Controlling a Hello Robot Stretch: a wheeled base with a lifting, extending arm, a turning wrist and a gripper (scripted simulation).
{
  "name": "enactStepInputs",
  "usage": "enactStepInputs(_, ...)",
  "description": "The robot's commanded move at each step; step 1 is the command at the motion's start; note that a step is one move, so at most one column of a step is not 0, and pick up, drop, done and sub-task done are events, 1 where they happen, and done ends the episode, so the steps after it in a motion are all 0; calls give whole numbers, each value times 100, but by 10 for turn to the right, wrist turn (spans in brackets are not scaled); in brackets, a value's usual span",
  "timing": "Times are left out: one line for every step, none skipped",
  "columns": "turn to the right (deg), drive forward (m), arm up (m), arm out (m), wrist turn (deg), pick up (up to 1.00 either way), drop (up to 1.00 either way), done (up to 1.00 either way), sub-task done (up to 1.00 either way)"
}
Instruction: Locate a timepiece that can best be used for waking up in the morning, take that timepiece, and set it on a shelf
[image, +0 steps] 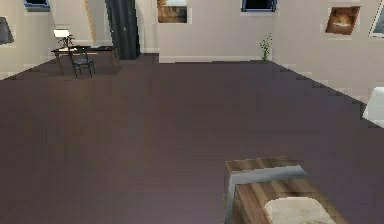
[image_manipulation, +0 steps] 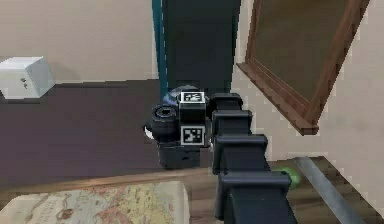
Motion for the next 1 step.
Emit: enactStepInputs(0, 0, -10, 0, 0, 0, 0, 0, 0)
